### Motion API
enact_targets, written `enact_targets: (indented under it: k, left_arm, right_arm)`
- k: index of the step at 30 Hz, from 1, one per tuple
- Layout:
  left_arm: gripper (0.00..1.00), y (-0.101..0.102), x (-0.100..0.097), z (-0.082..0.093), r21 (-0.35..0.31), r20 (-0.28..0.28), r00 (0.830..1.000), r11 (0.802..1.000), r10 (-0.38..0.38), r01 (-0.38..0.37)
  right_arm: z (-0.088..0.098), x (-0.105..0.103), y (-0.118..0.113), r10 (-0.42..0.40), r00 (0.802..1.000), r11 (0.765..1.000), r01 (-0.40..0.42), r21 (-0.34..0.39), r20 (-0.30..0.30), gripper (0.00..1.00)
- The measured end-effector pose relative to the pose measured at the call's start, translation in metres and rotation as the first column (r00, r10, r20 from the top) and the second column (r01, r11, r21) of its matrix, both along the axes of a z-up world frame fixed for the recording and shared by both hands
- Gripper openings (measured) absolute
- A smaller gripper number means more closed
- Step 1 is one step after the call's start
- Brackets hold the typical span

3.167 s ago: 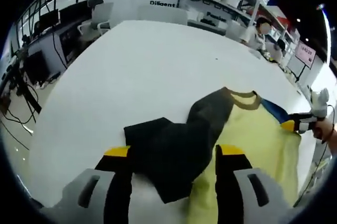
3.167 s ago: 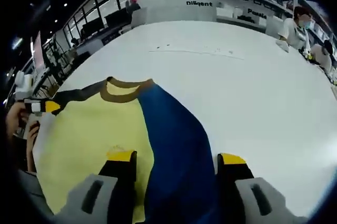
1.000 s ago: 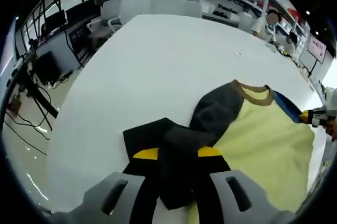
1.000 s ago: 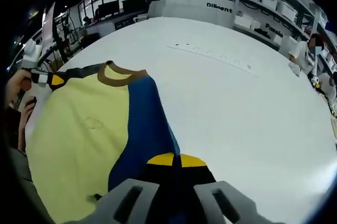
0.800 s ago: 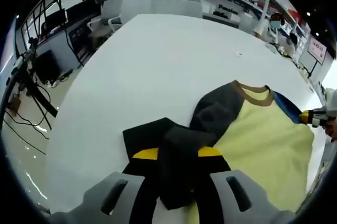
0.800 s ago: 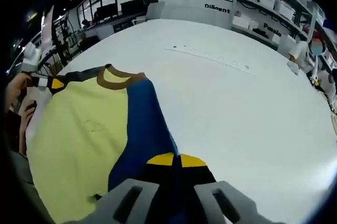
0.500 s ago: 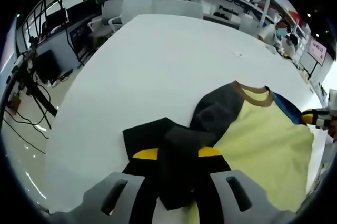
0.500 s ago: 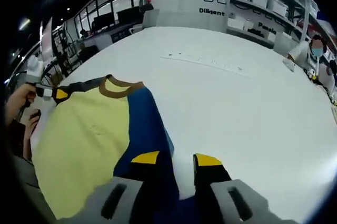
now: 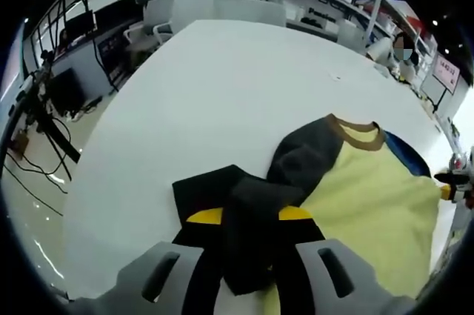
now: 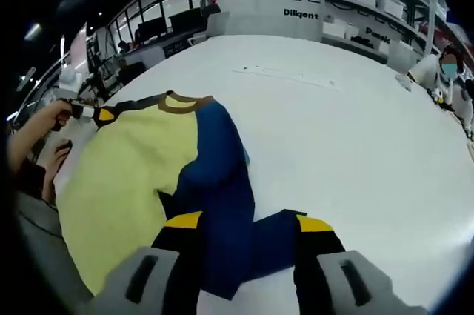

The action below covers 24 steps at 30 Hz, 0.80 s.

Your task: Fold the garment on the visible template until the final outline fits inside the template.

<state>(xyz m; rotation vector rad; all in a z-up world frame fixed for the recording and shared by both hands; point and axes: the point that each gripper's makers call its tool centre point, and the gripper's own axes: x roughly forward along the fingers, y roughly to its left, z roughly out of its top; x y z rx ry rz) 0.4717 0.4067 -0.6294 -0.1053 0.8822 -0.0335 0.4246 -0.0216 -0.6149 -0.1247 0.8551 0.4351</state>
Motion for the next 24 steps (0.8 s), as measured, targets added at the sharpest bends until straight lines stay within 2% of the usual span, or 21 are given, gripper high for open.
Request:
enact_targets:
  k: [4,11,16,19,24]
  left_arm:
    - [0.27,-0.001,-0.001,0.001,-0.002,0.001,1.000,1.000,0.003,-0.003]
    - [0.27,-0.001,-0.002,0.001,-0.012,0.000,1.000,1.000,0.014,-0.014]
    - [0.27,-0.001,-0.002,0.001,-0.008,0.000,1.000,1.000,0.013,-0.013]
    - [0.27,-0.001,-0.002,0.001,-0.009,0.001,1.000,1.000,0.013,-0.013]
    - [0.27,-0.001,-0.002,0.001,-0.010,0.002,1.000,1.000,0.015,-0.015]
  right_arm:
    - [-0.001,-0.010,-0.001,0.001,1.000,1.000,-0.001,0.006,-0.014,0.42]
    - [-0.008,-0.031,0.003,0.007,0.999,1.000,-0.007,-0.003,-0.052,0.33]
    - [-0.020,-0.041,0.002,0.014,0.997,0.999,-0.017,-0.032,-0.075,0.19]
    - [-0.021,-0.043,0.001,0.024,0.997,0.998,-0.028,-0.051,-0.077,0.02]
    - [-0.014,-0.040,-0.002,0.024,0.997,0.998,-0.028,-0.060,-0.067,0.00]
